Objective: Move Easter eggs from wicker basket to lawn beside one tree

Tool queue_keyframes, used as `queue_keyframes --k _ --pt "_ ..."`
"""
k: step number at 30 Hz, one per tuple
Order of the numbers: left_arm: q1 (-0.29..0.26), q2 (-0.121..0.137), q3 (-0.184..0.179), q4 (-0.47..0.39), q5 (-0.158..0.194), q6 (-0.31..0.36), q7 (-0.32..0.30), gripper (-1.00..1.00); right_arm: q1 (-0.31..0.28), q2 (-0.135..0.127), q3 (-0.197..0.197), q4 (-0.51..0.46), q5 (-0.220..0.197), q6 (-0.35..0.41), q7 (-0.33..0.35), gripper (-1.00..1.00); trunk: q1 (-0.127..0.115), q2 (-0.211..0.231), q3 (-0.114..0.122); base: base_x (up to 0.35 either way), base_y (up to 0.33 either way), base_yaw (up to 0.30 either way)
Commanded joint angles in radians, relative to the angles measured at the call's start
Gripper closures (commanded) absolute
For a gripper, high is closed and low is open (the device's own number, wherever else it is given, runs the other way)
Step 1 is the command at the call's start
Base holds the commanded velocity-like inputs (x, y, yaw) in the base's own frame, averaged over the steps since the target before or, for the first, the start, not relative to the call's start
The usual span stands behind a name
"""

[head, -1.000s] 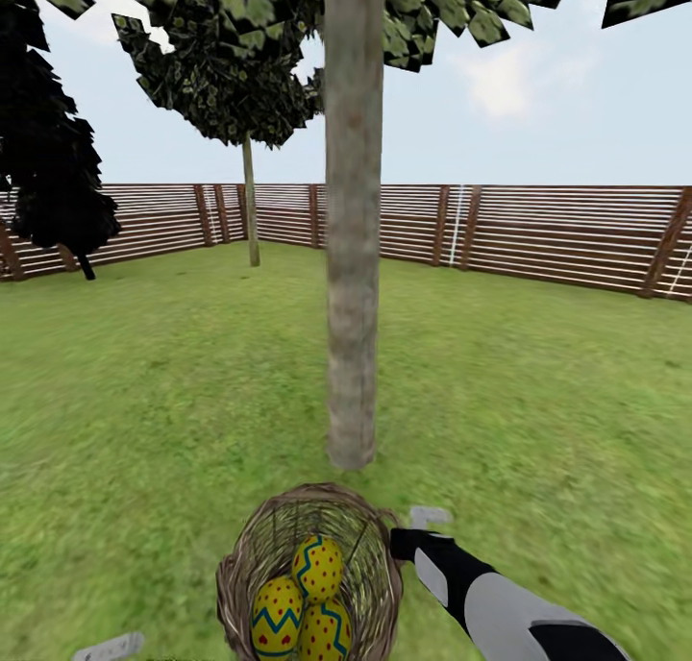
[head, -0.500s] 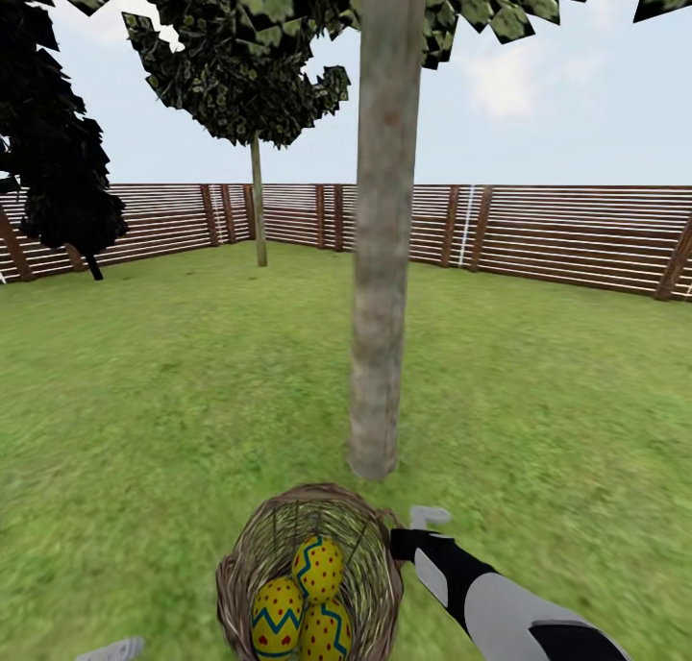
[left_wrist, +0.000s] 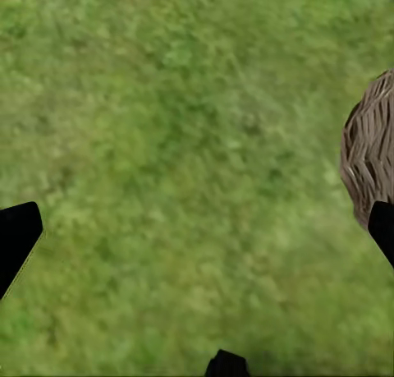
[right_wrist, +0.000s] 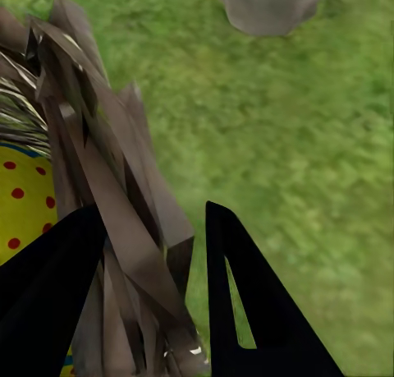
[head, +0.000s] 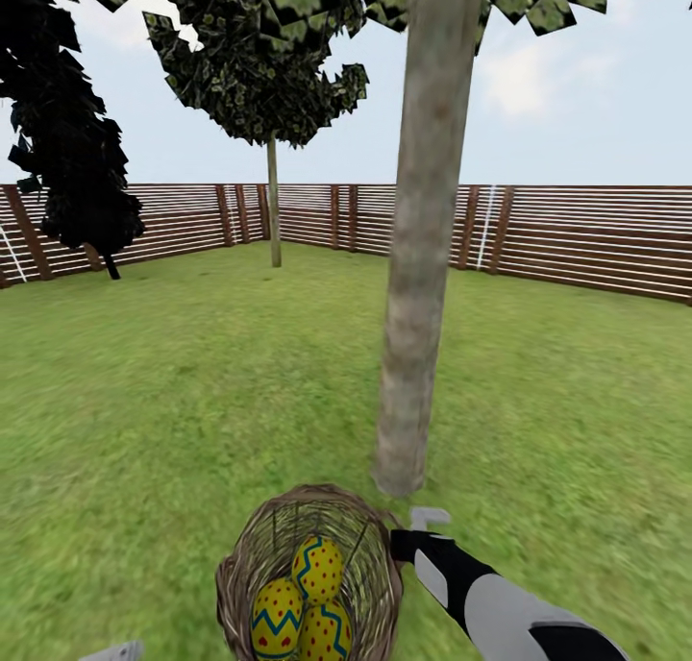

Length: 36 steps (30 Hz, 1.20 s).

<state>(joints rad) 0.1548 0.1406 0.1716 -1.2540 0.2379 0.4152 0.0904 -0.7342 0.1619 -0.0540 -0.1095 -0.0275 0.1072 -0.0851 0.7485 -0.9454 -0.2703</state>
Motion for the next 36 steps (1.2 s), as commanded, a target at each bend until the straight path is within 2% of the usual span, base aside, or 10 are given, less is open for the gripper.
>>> queue_keyframes --k 1,18,22,26,27,30,31,33,36 --pt "0.0 0.001 -0.001 -0.001 0.011 0.004 0.007 -1.0 -0.001 0.001 -0.015 -0.002 -0.006 0.004 -0.001 1.0 0.001 -0.001 -0.001 0.262 0.225 0.009" --pt "0.0 0.0 -0.001 0.0 0.012 0.004 0.009 -1.0 0.001 0.003 -0.015 -0.002 -0.006 0.003 -0.001 1.0 0.001 -0.001 -0.001 0.262 0.223 0.024" --pt "-0.009 0.001 -0.001 0.04 0.036 0.003 0.011 -1.0 0.001 0.002 -0.015 -0.002 -0.006 0.003 -0.001 1.0 0.001 -0.001 -0.001 0.26 0.226 0.201" --pt "-0.06 0.001 -0.001 0.072 0.056 0.013 0.008 -1.0 0.001 0.001 -0.015 -0.002 -0.006 0.003 -0.001 1.0 0.001 -0.001 -0.001 0.26 0.211 0.037" --pt "-0.09 0.003 0.0 0.077 0.059 0.021 0.012 -1.0 0.001 0.001 -0.015 -0.002 -0.006 0.003 -0.001 1.0 0.001 -0.001 -0.001 0.26 0.2 0.007" --pt "-0.202 0.01 0.0 0.127 0.06 0.048 0.079 -1.0 0.001 0.0 -0.015 -0.002 -0.006 0.003 -0.001 1.0 0.001 -0.001 -0.001 0.261 0.198 0.002" --pt "-0.253 0.012 -0.001 0.168 0.061 0.052 0.13 -1.0 0.001 0.0 -0.015 -0.002 -0.006 0.003 -0.001 1.0 0.001 -0.001 -0.001 0.252 0.196 0.001" --pt "-0.322 0.015 0.0 0.239 0.064 0.05 0.166 -1.0 0.001 0.0 -0.015 -0.002 -0.006 0.003 -0.001 1.0 0.001 -0.001 -0.001 0.219 0.194 0.0" --pt "-0.354 0.018 0.001 0.291 0.068 0.048 0.182 -1.0 0.001 0.001 -0.015 -0.002 -0.006 0.003 -0.001 1.0 0.001 -0.001 -0.001 0.234 0.193 0.0"
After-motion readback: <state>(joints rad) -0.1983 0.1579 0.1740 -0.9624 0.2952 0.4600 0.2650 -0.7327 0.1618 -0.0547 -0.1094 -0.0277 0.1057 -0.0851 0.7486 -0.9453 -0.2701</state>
